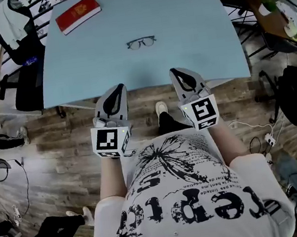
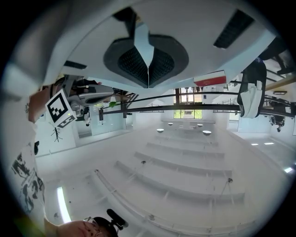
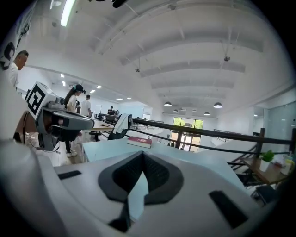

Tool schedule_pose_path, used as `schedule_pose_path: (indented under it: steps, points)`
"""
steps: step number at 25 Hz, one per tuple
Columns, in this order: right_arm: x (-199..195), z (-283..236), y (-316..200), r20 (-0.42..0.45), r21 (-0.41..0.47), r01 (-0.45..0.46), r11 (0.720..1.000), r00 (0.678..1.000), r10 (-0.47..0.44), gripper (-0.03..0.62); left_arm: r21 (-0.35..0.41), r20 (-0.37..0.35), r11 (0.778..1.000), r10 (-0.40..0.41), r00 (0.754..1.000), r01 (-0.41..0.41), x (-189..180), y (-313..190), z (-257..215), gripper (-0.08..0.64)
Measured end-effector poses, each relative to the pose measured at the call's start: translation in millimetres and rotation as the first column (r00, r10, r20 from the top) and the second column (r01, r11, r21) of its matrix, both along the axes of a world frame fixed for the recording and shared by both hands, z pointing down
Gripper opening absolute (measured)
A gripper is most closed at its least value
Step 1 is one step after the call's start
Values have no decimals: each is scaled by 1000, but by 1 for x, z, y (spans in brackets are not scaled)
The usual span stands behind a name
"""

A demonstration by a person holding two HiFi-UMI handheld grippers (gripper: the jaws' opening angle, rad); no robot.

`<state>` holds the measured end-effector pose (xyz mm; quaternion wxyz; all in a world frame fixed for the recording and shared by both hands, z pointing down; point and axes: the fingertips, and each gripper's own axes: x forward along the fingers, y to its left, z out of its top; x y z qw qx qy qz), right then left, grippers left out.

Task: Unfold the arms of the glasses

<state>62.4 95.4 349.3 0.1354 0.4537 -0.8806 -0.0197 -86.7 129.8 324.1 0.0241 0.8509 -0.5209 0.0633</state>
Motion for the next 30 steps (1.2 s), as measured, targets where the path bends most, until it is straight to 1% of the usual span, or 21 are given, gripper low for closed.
schedule_pose_path:
  steps: [3,7,11,14,16,18,20,25,28,30]
  points:
    - [9,-1,-58,19,-18,17,1000,1000,-17,11,1,10,1000,-11,1000,11,10,-56,-2,20]
    - [20,6,-128,6,-38,43,998,999,-43,11,-3,16,1000,-31,999,31,23,-125,-1,20]
    - [27,22,-173,-15,-101,83,991,996,-85,11,-27,13,998,-56,998,56,33,-169,6,20]
    - [29,40,-200,-41,-163,94,982,994,-102,11,-44,27,997,-60,998,61,38,-190,14,20]
    - [27,55,-212,-58,-215,101,971,992,-116,11,-68,37,996,-57,998,59,37,-200,25,20]
    - [21,71,-220,-74,-272,118,955,987,-143,11,-94,42,994,-57,997,61,33,-209,36,20]
    - [15,87,-227,-100,-330,131,935,980,-173,11,-99,40,993,-57,998,61,30,-220,43,20]
    - [4,124,-247,-174,-467,137,873,954,-243,11,-120,28,992,-24,999,27,24,-248,61,20]
    - [-3,146,-258,-225,-537,137,832,927,-298,13,-137,36,991,13,999,-8,22,-264,73,20]
    - [-6,162,-264,-271,-571,145,808,896,-352,14,-147,49,989,43,998,-35,23,-273,82,20]
